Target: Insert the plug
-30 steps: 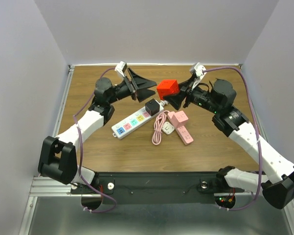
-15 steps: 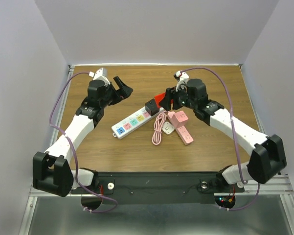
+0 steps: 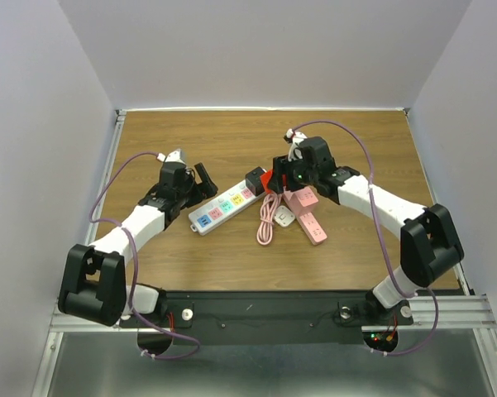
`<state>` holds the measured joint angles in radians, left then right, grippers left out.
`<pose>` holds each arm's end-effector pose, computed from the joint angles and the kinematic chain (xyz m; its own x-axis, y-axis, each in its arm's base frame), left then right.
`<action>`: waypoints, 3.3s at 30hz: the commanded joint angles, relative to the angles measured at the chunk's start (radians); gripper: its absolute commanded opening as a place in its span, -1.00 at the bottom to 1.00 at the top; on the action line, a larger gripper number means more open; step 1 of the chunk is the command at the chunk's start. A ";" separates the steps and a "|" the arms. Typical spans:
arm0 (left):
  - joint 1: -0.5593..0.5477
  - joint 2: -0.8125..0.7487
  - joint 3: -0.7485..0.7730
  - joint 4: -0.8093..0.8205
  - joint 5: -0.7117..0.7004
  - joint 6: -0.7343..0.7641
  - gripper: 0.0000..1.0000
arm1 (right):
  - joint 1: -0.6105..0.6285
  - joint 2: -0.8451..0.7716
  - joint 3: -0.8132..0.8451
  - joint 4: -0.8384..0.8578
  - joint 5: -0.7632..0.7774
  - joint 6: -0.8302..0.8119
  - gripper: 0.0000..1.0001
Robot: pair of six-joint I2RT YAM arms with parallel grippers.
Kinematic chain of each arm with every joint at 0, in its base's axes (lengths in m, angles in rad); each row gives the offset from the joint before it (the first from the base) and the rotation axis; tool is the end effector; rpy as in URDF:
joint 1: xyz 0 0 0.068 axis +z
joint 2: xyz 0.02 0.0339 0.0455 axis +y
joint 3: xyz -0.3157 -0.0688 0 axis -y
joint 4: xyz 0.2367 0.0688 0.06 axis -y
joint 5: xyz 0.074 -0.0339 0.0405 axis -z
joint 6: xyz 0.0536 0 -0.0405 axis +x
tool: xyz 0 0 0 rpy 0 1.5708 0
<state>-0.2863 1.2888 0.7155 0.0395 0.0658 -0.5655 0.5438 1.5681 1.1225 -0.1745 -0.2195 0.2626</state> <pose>0.2612 -0.0806 0.2739 -0.5922 -0.3830 -0.7089 0.0222 0.8717 -0.4895 0.3032 0.1970 0.3079 -0.6507 -0.0973 -0.7531 -0.5050 0.7961 0.3335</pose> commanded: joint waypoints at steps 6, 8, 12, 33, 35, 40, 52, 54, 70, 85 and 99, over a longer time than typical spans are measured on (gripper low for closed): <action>-0.002 0.062 -0.031 0.089 -0.031 0.047 0.96 | 0.002 0.081 0.086 0.030 0.022 0.001 -0.99; -0.002 0.076 -0.042 0.106 -0.029 0.055 0.96 | 0.001 0.104 0.103 0.030 0.029 -0.005 -0.99; -0.004 0.131 -0.065 0.154 0.000 0.062 0.96 | 0.001 0.138 0.137 0.030 0.029 -0.016 -0.99; -0.275 0.197 -0.111 0.329 0.097 -0.111 0.96 | 0.001 0.426 0.454 0.050 0.016 -0.011 -0.99; -0.293 0.217 -0.091 0.342 0.092 -0.125 0.96 | 0.002 0.452 0.483 0.052 0.003 -0.011 -0.99; -0.306 0.260 -0.044 0.359 0.097 -0.120 0.96 | 0.001 0.449 0.494 0.047 0.028 -0.011 -0.99; -0.219 0.081 -0.044 0.204 -0.103 -0.053 0.97 | 0.001 0.224 0.396 -0.204 0.079 -0.002 -0.99; -0.191 0.075 -0.056 0.227 -0.089 -0.048 0.97 | 0.002 0.196 0.375 -0.252 0.045 0.015 -0.99; -0.126 0.230 -0.001 0.342 0.031 -0.007 0.72 | 0.107 0.225 0.370 -0.361 -0.038 0.086 -0.99; -0.119 0.349 0.052 0.361 0.063 -0.010 0.62 | 0.145 0.319 0.388 -0.367 0.020 0.076 -0.99; -0.117 0.363 0.047 0.361 0.088 -0.010 0.33 | 0.146 0.371 0.433 -0.365 0.075 0.067 -0.99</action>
<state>-0.4084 1.6527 0.7361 0.3786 0.1398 -0.5854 0.6823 1.9274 1.5120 -0.5499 -0.1879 0.3393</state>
